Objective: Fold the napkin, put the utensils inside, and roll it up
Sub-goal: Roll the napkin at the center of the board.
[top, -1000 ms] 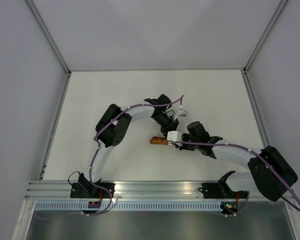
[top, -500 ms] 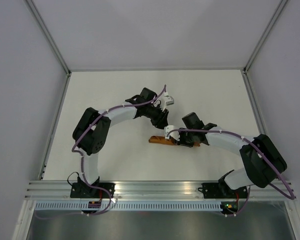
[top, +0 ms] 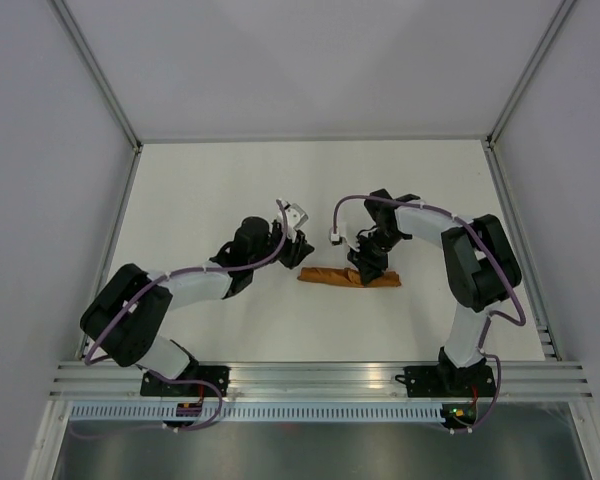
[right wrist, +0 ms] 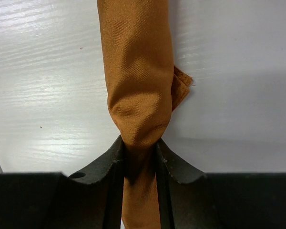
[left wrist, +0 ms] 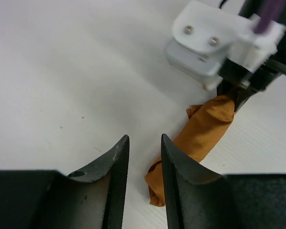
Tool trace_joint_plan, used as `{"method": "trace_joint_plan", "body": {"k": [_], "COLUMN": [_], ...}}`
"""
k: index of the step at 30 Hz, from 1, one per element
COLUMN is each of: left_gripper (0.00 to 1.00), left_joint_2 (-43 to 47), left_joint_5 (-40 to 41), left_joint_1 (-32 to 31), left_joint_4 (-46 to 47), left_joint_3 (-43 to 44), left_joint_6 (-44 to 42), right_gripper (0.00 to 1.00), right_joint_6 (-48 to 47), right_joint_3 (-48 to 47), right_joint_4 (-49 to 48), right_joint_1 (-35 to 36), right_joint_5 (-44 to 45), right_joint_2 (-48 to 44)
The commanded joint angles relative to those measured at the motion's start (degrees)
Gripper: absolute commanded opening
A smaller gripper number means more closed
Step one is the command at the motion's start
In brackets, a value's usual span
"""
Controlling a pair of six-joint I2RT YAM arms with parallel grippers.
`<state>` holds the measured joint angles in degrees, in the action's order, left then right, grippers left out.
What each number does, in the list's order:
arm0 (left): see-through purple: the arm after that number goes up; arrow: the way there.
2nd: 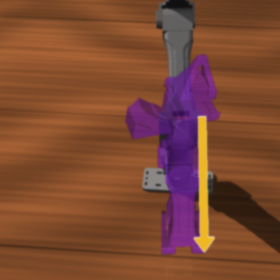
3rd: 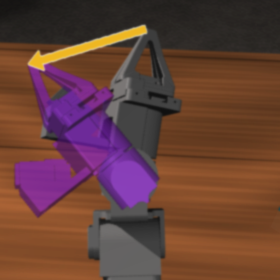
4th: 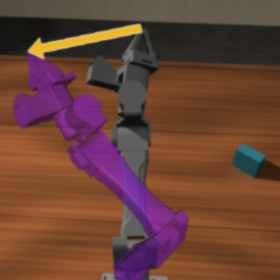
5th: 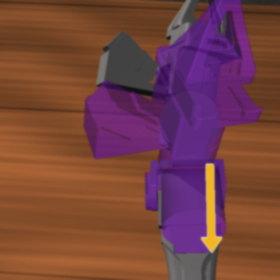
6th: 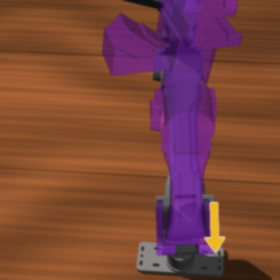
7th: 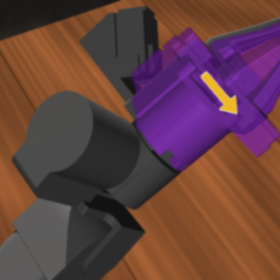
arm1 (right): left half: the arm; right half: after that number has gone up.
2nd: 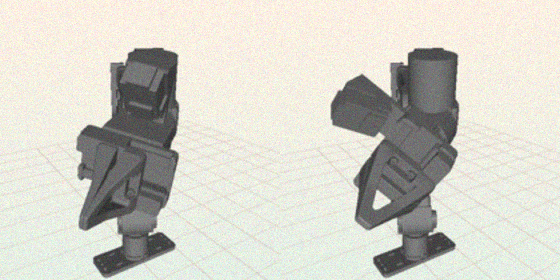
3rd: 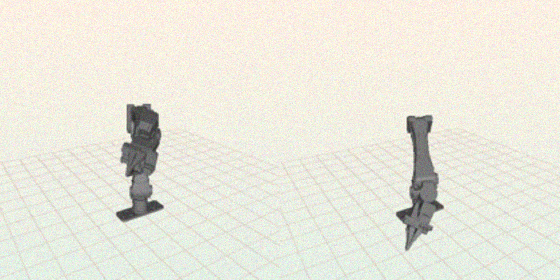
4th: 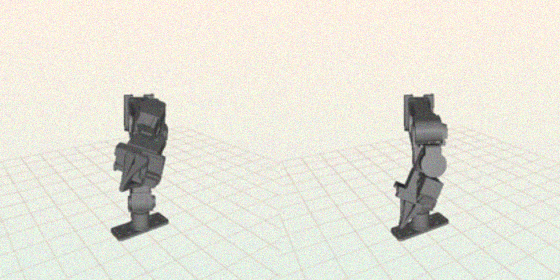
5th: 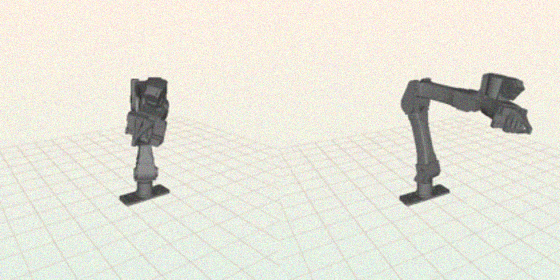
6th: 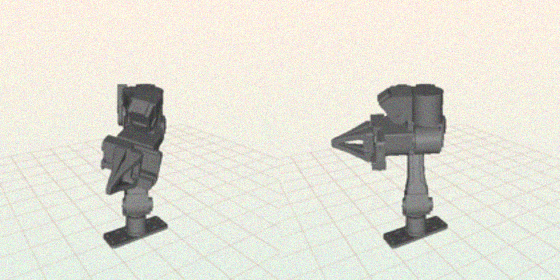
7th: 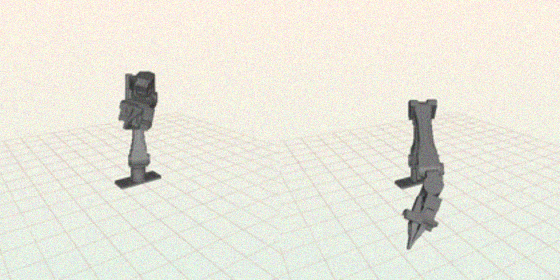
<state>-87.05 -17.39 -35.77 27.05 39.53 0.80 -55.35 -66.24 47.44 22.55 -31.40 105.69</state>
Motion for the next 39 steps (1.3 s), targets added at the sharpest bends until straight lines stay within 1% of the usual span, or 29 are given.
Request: {"method": "trace_joint_plan", "body": {"k": [1,2,3,4,5,6,7,9,12,16,18,20,24,29,34,36,37,39], "left_gripper": [0.38,0.39,0.4,0.4,0.41,0.43,0.43,0.45,0.46,0.48,0.5,0.52,0.54,0.54,0.54,0.52,0.5,0.38], "left_joint_2": [2.93,3.02,2.93,2.41,1.97,1.53,0.14,-1.45,-4.79,-9.54,-11.82,-13.14,-17.27,-19.56,-22.02,-22.82,-23.17,-23.78], "left_joint_5": [8.4,9.55,10.52,13.93,15.26,16.67,20.95,22.91,24.77,26.87,27.67,28.81,29.17,28.64,28.11,26.89,26.36,24.26], "left_joint_1": [-5.17,-6.58,-9.29,-10.88,-12.38,-15.35,-16.78,-20.28,-23.37,-25.92,-27.15,-27.69,-27.78,-27.86,-27.6,-27.16,-26.9,-26.02], "left_joint_4": [13.9,14.0,14.0,13.74,13.65,13.65,13.99,14.79,13.39,12.07,13.2,15.04,14.61,12.6,8.55,6.62,4.09,0.92], "left_joint_3": [-5.33,-5.95,-6.65,-6.74,-6.75,-6.75,-6.57,-6.22,-3.95,-0.95,0.02,0.72,2.83,4.5,6.87,8.28,8.89,10.83], "left_joint_6": [-3.67,-7.09,-8.52,-10.19,-13.51,-15.19,-16.69,-20.65,-24.87,-29.88,-32.61,-34.63,-37.36,-39.56,-41.31,-41.23,-40.71,-39.91], "right_gripper": [0.31,0.31,0.31,0.31,0.31,0.31,0.31,0.31,0.31,0.31,0.31,0.31,0.31,0.31,0.31,0.31,0.31,0.31], "right_joint_6": [-4.24,-4.5,-4.59,-4.76,-4.94,-4.94,-5.03,-5.47,-5.9,-6.52,-6.7,-7.05,-7.31,-7.84,-8.81,-8.89,-9.16,-9.25], "right_joint_3": [-3.8,-5.55,-6.44,-7.23,-8.89,-9.69,-10.57,-13.21,-16.11,-18.57,-19.45,-19.98,-20.86,-21.56,-22.62,-22.62,-22.62,-22.62], "right_joint_4": [9.15,9.68,10.21,11.35,11.79,12.23,13.46,14.78,16.89,19.35,19.88,20.32,20.94,21.55,22.96,22.96,23.13,23.14], "right_joint_1": [-1.54,-1.89,-2.15,-2.24,-2.33,-2.42,-2.59,-2.86,-3.3,-3.74,-3.82,-4.09,-4.35,-4.88,-5.06,-5.14,-5.06,-5.06], "right_joint_5": [-0.59,-0.68,-0.86,-0.95,-0.95,-1.03,-1.3,-1.73,-2.61,-3.06,-3.23,-3.23,-3.32,-3.41,-3.76,-3.93,-4.02,-4.02], "right_joint_2": [6.01,7.93,8.82,9.7,11.36,12.16,12.96,15.15,17.53,19.99,20.87,21.75,23.07,24.12,25.27,25.27,25.27,25.27]}}
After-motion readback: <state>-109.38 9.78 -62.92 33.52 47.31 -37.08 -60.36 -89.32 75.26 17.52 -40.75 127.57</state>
